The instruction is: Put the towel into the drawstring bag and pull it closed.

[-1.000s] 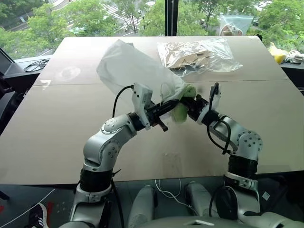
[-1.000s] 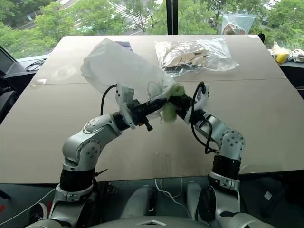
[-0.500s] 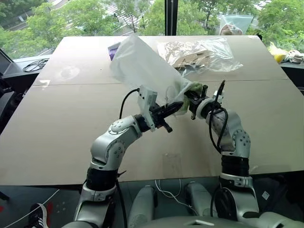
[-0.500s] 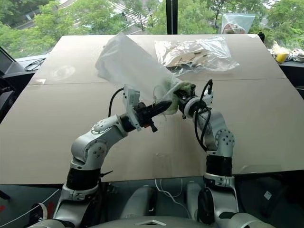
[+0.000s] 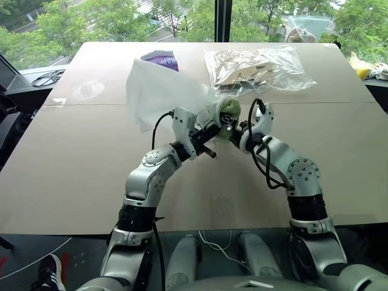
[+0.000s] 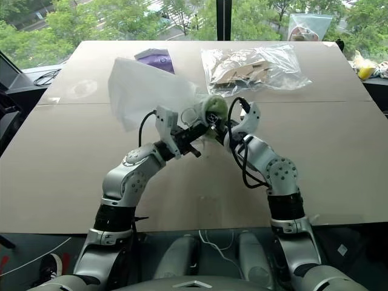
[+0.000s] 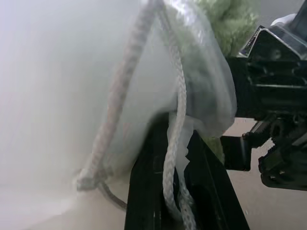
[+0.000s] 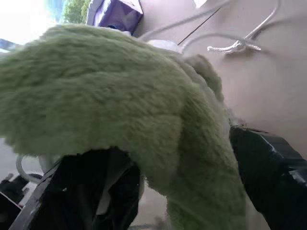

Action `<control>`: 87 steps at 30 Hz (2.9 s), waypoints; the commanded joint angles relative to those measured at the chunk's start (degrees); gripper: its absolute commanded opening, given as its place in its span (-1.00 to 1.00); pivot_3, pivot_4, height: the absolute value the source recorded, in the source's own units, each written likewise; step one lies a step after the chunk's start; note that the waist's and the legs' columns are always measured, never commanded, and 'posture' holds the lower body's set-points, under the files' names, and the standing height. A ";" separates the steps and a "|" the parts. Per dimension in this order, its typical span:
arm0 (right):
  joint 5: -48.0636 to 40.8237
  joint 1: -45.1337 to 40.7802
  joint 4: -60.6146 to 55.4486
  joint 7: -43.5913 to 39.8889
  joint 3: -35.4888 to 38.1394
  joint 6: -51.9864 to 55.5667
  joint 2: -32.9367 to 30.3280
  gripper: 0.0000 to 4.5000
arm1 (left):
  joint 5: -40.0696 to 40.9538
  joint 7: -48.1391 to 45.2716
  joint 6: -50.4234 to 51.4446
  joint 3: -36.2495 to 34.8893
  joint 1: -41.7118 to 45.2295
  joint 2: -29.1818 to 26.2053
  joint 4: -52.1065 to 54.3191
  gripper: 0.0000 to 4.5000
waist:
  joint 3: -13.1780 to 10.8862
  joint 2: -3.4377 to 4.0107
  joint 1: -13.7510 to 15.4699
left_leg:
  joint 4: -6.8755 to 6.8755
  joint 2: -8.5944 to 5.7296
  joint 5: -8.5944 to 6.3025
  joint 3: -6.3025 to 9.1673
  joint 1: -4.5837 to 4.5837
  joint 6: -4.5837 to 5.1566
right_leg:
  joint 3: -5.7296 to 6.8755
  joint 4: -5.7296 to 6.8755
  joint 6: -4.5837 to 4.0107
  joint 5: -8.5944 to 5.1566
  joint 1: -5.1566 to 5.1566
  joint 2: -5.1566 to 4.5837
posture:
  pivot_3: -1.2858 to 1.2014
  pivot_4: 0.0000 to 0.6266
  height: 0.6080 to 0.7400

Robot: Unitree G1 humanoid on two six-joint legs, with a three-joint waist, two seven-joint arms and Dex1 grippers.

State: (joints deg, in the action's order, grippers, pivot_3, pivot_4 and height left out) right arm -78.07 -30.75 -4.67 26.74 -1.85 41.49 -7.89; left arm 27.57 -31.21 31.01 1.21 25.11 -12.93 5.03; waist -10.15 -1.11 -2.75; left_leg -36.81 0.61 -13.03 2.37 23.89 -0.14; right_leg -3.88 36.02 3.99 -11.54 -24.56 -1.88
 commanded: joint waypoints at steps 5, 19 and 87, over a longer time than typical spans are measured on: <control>21.18 0.69 -7.38 -23.38 -7.27 2.04 -16.78 0.87 | 5.67 -2.84 2.83 -2.57 -2.36 -1.33 6.14 -1.00 | 0.00 0.00 0.22 | 0.00 0.04 0.00 -0.04 -0.03 0.00 | -0.01 0.01 0.01 -0.01 -0.01 0.05 | 0.03 -0.52 1.00; 62.98 -6.77 2.16 -63.30 -18.39 -30.39 -29.95 0.94 | 7.17 -3.64 5.35 -4.86 -1.66 -4.18 4.15 -1.00 | 0.00 -0.03 0.38 | -0.29 0.06 0.00 -0.12 -0.06 -0.01 | -0.04 0.02 0.28 -0.09 0.04 0.08 | 0.03 -0.52 1.00; 5.52 -4.73 -5.81 15.29 3.16 -10.71 9.97 0.64 | 2.38 -0.59 -0.29 -0.71 9.02 1.93 -4.80 -1.00 | -0.02 0.02 -0.71 | -0.48 0.06 0.01 0.02 -0.08 -0.01 | -0.07 0.69 0.00 0.04 -0.10 0.16 | 0.03 -0.52 1.00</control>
State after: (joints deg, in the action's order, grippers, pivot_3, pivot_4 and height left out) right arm -74.08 -35.62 -7.11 44.91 4.34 24.93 4.92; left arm 30.63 -32.23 32.27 0.70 32.90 -11.38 -0.24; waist -10.17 -1.09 -3.46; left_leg -37.28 0.66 -13.02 2.39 23.83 -0.15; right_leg -3.95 36.70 3.98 -11.50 -24.66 -1.73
